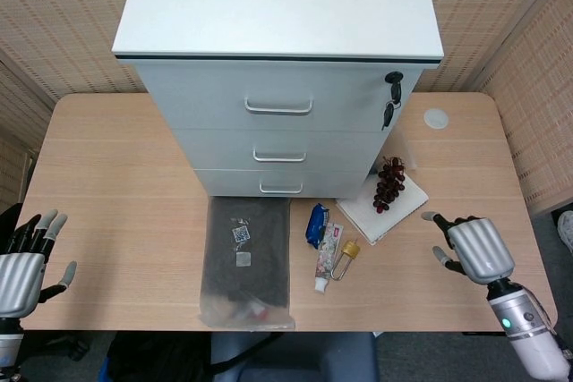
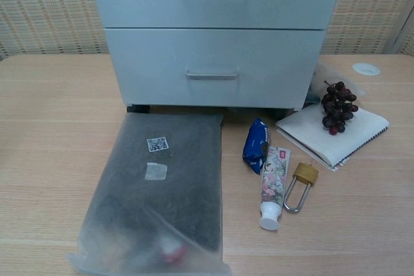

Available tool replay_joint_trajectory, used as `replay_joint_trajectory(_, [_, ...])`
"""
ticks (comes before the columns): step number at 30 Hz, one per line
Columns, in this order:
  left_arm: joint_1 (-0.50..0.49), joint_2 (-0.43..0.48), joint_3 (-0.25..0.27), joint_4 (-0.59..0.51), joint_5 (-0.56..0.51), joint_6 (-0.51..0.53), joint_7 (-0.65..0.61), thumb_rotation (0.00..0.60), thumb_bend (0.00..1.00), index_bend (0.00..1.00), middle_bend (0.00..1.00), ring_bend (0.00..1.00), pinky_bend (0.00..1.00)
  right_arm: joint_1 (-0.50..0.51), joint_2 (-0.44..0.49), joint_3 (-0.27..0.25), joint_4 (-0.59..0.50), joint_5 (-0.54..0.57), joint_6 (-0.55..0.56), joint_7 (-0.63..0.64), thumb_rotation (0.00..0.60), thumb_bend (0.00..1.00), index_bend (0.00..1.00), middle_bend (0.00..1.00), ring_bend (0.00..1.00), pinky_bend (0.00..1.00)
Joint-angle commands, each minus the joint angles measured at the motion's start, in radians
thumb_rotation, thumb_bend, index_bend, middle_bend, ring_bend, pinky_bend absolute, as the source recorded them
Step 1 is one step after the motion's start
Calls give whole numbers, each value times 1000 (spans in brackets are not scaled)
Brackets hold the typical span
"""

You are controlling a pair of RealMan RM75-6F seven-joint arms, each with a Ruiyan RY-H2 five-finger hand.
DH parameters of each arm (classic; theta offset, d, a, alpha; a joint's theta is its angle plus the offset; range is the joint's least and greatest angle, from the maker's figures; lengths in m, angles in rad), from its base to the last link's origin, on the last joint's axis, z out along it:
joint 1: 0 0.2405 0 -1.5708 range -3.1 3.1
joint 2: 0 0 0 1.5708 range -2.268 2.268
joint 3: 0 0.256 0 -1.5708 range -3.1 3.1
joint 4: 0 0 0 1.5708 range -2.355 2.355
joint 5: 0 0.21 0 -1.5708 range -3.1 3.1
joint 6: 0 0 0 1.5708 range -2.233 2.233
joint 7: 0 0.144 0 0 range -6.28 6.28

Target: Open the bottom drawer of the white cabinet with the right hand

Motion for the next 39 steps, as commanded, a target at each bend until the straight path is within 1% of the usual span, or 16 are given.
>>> replay_joint_trajectory(1, [0, 1, 0, -1, 2, 2, -1, 600, 376, 74, 0, 29, 119, 72, -22, 31, -38, 13, -84, -59, 600, 276, 250, 794, 771, 777])
replay_joint_trajectory(4, [0, 4, 1, -1, 2, 2, -2, 600, 376, 74, 0, 29, 119, 128, -52, 52, -50, 44, -147, -109, 600, 298, 238, 839, 833, 837])
replay_joint_trajectory(6, [0, 6, 1, -2, 3, 1, -2, 600, 376, 74, 0, 29, 119, 166, -78, 67, -46, 77, -192, -139, 600, 334, 235, 863, 867, 871])
replay_joint_trajectory(9, [-1, 7, 1, -3, 5, 1, -2, 600, 376, 74, 0, 28, 120, 220, -116, 86, -37, 133, -252, -194, 600, 382, 214, 880, 890, 895])
replay_joint_trajectory(15, [-3, 7, 3, -1, 7, -2, -4, 600, 376, 74, 0, 29, 119, 312, -198, 114, -3, 221, -322, -277, 600, 452, 166, 893, 911, 919])
replay_joint_trajectory(21, [-5, 7, 4, 5, 10, -4, -12, 600, 376, 74, 0, 28, 119, 385, -266, 131, 31, 290, -355, -329, 600, 469, 140, 893, 911, 920])
replay_joint_trajectory(32, [-7, 6, 5, 11, 14, -5, -17, 600, 375, 74, 0, 29, 119, 500, -343, 143, 90, 404, -394, -410, 600, 474, 138, 893, 911, 920])
replay_joint_trajectory(39, [-7, 5, 7, 15, 12, -6, -19, 600, 376, 74, 0, 28, 119, 568, -385, 139, 143, 464, -416, -445, 600, 474, 138, 893, 911, 920])
